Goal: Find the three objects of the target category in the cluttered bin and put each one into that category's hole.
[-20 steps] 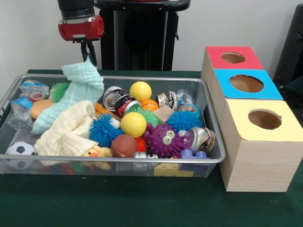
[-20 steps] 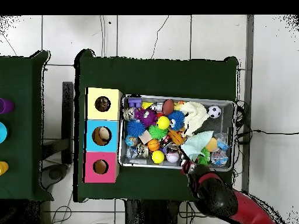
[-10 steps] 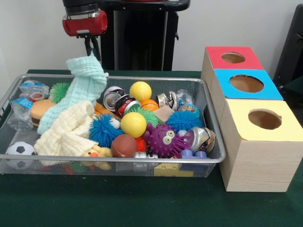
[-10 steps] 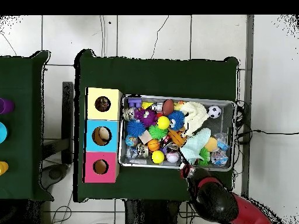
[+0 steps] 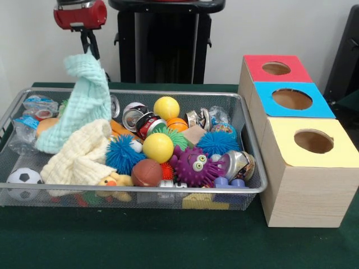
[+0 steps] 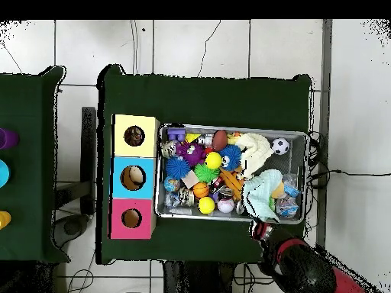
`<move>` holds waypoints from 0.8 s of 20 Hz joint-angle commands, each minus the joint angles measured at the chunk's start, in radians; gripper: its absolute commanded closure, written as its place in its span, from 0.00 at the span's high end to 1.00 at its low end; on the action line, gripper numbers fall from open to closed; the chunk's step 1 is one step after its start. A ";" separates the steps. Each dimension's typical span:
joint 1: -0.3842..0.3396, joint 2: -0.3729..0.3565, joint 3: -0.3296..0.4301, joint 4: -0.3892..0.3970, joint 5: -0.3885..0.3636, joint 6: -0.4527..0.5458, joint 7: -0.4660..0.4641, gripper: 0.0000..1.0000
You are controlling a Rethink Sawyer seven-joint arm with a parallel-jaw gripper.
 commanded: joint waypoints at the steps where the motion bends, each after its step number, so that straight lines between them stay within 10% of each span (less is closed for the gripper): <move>1: -0.017 -0.053 0.097 -0.048 0.062 0.142 0.046 0.00; 16: -0.002 -0.113 0.100 -0.048 0.104 0.212 0.047 0.00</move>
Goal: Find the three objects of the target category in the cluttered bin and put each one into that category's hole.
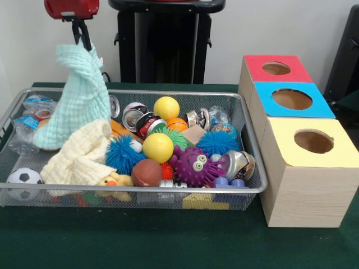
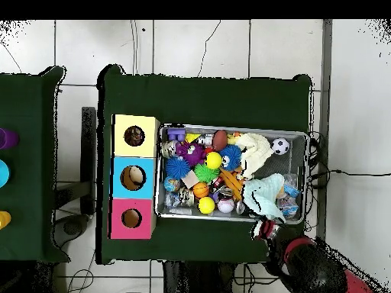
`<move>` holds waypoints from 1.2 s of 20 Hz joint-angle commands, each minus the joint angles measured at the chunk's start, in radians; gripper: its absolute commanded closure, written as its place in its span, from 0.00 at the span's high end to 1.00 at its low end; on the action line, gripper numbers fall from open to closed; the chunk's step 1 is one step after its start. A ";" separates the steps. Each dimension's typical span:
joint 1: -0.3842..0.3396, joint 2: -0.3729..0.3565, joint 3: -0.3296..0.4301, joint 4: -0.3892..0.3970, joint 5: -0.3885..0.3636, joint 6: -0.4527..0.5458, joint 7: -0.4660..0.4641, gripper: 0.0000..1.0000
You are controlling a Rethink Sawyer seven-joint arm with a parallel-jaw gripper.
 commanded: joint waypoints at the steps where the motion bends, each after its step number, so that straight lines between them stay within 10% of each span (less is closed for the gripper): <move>1: 0.013 -0.047 0.065 -0.055 0.067 0.178 0.043 0.00; 24: 0.037 -0.146 0.053 -0.131 0.121 0.377 -0.004 0.00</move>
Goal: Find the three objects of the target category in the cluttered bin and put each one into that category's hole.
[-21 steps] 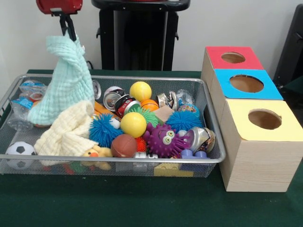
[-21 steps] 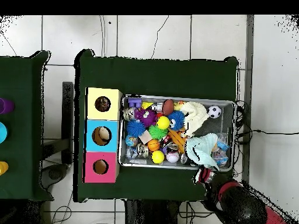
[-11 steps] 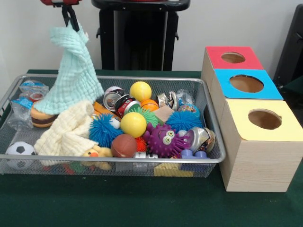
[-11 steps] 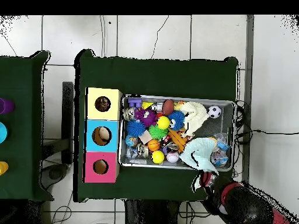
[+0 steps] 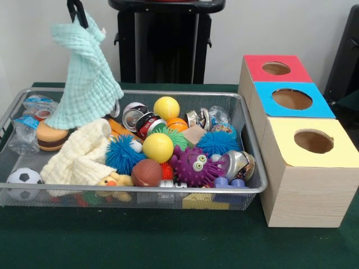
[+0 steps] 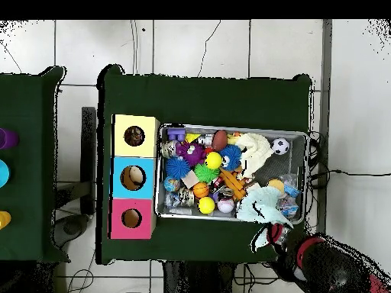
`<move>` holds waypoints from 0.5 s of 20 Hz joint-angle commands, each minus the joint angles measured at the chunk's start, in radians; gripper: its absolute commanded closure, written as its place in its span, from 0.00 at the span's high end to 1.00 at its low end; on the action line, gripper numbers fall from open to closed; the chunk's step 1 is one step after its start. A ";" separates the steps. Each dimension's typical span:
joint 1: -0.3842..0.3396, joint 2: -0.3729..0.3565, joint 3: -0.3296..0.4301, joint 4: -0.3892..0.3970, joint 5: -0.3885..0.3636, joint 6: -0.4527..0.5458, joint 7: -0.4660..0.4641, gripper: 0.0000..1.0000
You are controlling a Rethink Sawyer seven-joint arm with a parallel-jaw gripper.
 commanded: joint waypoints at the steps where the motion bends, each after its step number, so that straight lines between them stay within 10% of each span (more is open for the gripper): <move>1: 0.022 -0.022 0.052 -0.094 0.037 0.120 -0.004 0.00; 10: 0.031 -0.062 0.043 -0.090 0.055 0.146 -0.007 0.00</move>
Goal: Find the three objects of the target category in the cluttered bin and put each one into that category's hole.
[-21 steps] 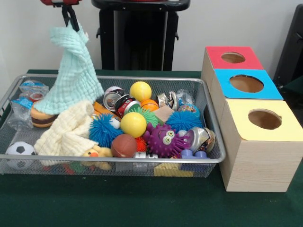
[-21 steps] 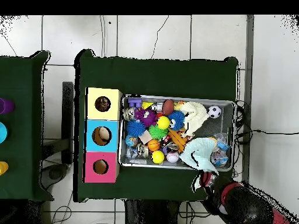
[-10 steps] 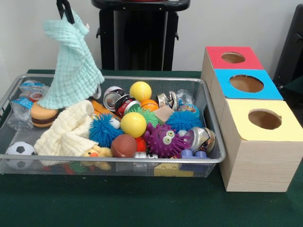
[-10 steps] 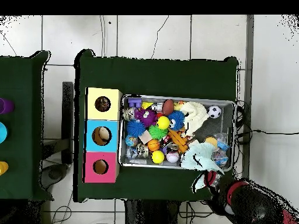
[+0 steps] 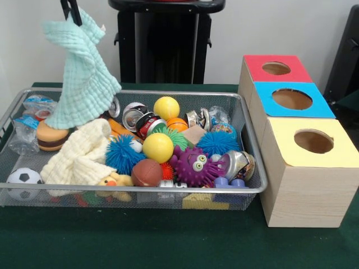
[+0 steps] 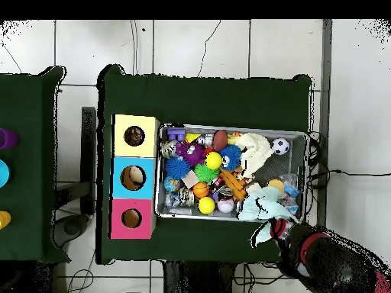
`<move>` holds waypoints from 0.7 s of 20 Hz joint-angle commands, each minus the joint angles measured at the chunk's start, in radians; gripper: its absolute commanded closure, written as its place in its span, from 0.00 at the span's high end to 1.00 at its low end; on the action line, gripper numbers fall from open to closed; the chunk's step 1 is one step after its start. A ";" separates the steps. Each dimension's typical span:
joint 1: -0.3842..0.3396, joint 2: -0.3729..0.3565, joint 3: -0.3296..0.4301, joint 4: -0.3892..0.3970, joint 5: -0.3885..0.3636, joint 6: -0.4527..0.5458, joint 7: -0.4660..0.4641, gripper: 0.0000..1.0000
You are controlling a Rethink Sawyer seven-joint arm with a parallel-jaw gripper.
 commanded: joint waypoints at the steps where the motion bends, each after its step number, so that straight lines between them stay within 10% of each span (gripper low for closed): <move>1: 0.015 -0.061 0.040 -0.055 0.049 0.140 -0.010 0.00; 14: 0.075 -0.251 -0.019 -0.106 0.067 0.349 -0.005 0.00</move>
